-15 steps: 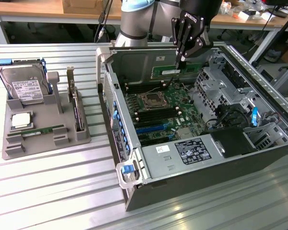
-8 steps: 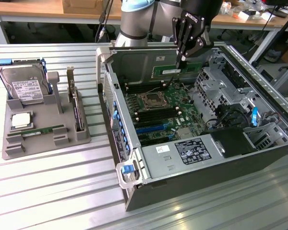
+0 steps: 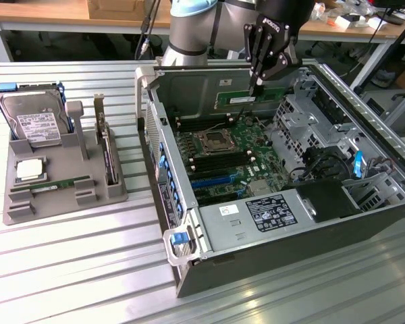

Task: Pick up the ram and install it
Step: 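Pick up the ram and move it above insertion slot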

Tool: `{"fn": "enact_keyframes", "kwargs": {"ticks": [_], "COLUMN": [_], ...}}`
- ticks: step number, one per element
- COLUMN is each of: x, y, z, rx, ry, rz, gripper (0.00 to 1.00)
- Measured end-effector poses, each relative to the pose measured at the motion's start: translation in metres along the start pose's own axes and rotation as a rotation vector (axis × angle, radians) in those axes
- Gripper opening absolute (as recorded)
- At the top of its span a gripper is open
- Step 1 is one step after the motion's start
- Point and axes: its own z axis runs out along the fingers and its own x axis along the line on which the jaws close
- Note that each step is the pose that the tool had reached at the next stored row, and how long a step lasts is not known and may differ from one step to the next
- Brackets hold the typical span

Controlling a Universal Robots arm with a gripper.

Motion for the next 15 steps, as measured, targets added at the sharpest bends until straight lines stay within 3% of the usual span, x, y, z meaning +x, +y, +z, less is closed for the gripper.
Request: {"fn": "enact_keyframes", "kwargs": {"ticks": [6, 11, 15], "x": [0.001, 0.001, 0.002], "y": [-0.013, -0.0296, -0.0366], "z": [0.0, 0.0, 0.0], "rx": [0.0, 0.0, 0.0], "ry": [0.0, 0.0001, 0.0], "rz": [0.0, 0.0, 0.0], "gripper": [0.12, 0.12, 0.12]}}
